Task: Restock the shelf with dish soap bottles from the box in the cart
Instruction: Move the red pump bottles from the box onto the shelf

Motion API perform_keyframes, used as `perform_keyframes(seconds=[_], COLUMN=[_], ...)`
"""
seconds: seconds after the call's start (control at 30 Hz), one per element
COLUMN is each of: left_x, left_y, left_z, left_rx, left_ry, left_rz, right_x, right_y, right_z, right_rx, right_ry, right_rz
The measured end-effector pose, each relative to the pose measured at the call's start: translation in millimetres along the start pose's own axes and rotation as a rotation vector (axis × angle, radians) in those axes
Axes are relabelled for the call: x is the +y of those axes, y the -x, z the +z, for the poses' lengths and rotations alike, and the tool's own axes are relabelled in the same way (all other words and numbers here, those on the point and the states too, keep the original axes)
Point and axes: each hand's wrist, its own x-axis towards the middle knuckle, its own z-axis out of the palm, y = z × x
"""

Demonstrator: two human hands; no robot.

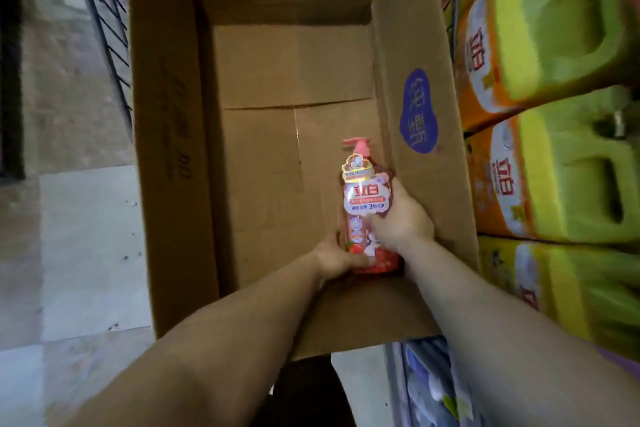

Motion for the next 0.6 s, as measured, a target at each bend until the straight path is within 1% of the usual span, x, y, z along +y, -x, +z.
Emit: perform_keyframes(seconds=[0.1,0.2,0.27,0.37,0.47,0.6], left_x=[-1,-4,-9,-16,-22,-17], left_y=[-4,-1,3,9,9,13], left_z=[3,-10,-24,-43,-50,-44], left_rx=[-0.007,0.055,0.099,0.118,0.144,0.151], left_ry=[0.112,0.174,0.18,0.185,0.254,0.288], left_rz=[-0.023,-0.085,-0.09,-0.098,-0.093,-0.068], right_x=[-4,-11,-16,-23,-28,-29], right_y=[-6,-10,-10,-8,-6,-11], right_z=[1,3,10,25,31,36], right_rx=[-0.017,-0.086,-0.158,-0.257,-0.337,-0.372], right_ry=[0.051,0.021,-0.079,-0.272,-0.465,-0.591], right_rz=[0.053,0.093,0.103,0.089,0.093,0.102])
